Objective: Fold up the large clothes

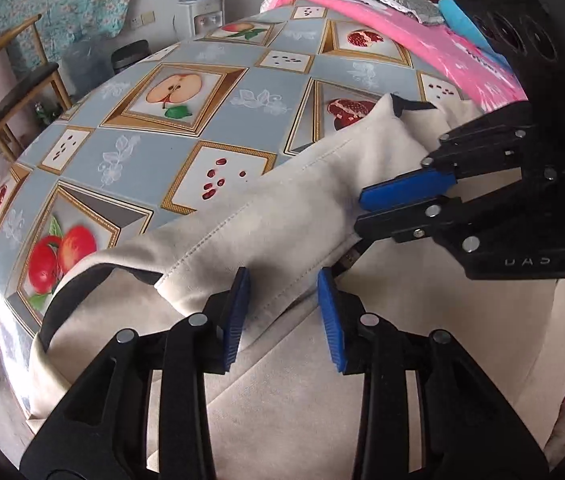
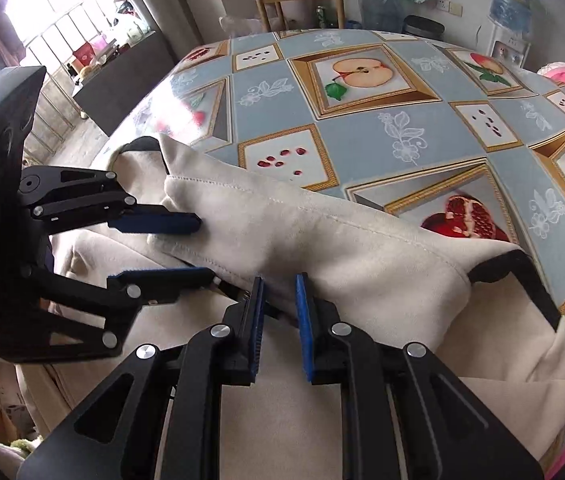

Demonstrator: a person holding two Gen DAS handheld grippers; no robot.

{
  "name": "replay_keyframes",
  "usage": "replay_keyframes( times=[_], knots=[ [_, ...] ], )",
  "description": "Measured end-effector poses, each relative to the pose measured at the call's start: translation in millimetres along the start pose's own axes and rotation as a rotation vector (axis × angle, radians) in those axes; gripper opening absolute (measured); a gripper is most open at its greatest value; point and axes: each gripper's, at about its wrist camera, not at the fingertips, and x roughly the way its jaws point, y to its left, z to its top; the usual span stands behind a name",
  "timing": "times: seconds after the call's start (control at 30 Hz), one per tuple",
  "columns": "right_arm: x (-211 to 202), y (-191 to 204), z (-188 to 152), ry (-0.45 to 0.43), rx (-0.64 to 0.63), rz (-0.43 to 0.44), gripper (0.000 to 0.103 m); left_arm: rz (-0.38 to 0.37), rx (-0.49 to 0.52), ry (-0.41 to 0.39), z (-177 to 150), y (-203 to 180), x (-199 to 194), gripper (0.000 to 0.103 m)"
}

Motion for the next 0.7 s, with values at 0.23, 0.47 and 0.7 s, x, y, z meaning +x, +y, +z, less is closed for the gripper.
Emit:
replay_keyframes(
  times=[0.23,0.47,0.7],
  knots=[
    [-19.2,-65.0,-20.0,0.002,0.152,-0.029,0.015,-0.022,-0.009,-0.002,-2.7,3.8,0.1,0.033],
    [-46.5,-44.4,-0.6,-0.084,0.136,-0.008,0.016,-0.036,-0.013,-0.005,-2.2,6.9,-0.8,0.033],
    [-4.7,13.6,29.2,-0.046,0.027,0.083,0.016,-0.024,0.007,-0.004,-2.2,5.1,-0.8,0.033]
  ],
)
